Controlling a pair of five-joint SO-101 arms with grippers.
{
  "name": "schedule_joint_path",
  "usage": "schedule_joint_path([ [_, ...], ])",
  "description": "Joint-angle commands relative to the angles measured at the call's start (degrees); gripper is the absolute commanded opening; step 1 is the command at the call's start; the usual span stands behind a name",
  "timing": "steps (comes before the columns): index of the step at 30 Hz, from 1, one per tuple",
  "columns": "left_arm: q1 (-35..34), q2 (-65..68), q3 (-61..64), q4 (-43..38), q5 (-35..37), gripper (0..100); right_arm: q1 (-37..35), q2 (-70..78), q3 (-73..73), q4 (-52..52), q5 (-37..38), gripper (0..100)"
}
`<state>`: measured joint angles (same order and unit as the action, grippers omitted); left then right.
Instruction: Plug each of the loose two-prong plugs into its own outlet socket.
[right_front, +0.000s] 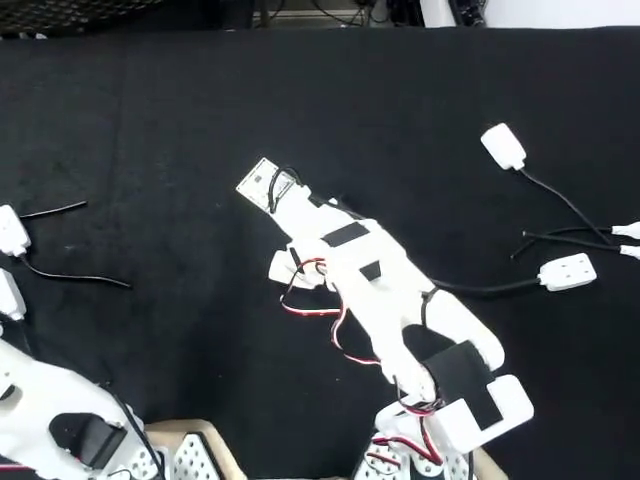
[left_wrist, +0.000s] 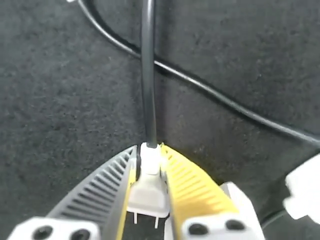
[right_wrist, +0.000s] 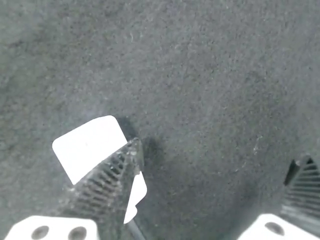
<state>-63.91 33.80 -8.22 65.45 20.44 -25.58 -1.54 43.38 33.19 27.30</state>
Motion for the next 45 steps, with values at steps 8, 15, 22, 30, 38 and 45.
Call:
schedule_joint_path([
  [8, -5.9, 10.5, -10.5, 2.8, -7.2, 25, -0.6, 0.5, -0.6, 1.0, 0.1, 44.9],
  [15, -8.1, 13.2, -18.8, 10.5, -7.0, 26, -0.6, 0.5, -0.5, 1.0, 0.1, 44.9],
  [22, -5.8, 13.3, -24.2, 18.9, -4.7, 26, -0.6, 0.5, -0.5, 1.0, 0.1, 44.9],
  [30, -5.1, 13.2, -31.6, 27.3, -1.5, 26, -0.6, 0.5, -0.5, 0.8, 0.1, 44.9],
  [38, -5.6, 13.2, -42.8, 35.3, -1.0, 26, -0.6, 0.5, -0.6, 0.7, 0.1, 44.9],
  [45, -4.8, 13.8, -41.2, 35.3, 0.3, 25, -0.6, 0.5, -0.6, 0.7, 0.1, 44.9],
])
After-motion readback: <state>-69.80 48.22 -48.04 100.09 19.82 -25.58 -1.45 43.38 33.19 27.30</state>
